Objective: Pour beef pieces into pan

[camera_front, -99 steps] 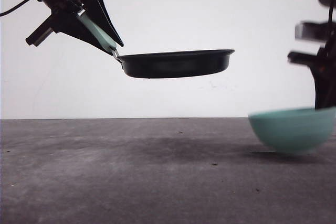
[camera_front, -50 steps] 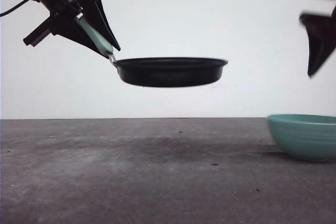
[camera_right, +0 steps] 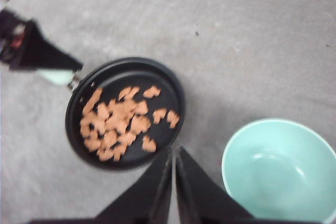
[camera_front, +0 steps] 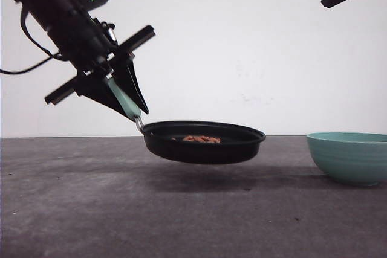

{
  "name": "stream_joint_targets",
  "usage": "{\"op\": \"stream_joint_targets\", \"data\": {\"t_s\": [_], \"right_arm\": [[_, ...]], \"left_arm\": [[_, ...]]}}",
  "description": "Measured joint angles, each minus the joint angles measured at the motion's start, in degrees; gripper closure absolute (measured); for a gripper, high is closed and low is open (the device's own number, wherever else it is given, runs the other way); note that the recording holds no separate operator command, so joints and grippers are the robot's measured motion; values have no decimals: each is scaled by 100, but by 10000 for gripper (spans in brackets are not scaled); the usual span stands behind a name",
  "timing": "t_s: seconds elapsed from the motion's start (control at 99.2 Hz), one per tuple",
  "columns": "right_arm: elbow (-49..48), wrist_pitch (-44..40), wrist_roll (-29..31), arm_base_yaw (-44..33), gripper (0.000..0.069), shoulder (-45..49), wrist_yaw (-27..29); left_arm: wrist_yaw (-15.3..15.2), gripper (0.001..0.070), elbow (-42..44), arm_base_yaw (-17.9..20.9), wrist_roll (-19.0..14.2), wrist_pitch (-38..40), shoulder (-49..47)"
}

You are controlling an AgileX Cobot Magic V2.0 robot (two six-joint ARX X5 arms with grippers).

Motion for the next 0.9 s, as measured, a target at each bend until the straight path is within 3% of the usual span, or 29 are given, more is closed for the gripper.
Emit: {"op": "stream_joint_targets", "data": {"t_s": [0.252,0.726,0.817,0.897], "right_arm": [[0,-356,-2,734,684,4,802],[0,-374,-2,1121,684,4,1130],[0,-374,-2,1141,684,4,1132],[0,-376,-2,1193,684,4,1130]], "left_arm": [[118,654,0,-2,-321,358,278],[-33,651,0,4,-409,-203,284],[-24,626,0,4,-409,-199,284],[-20,559,0,4,-411,-188,284]]}}
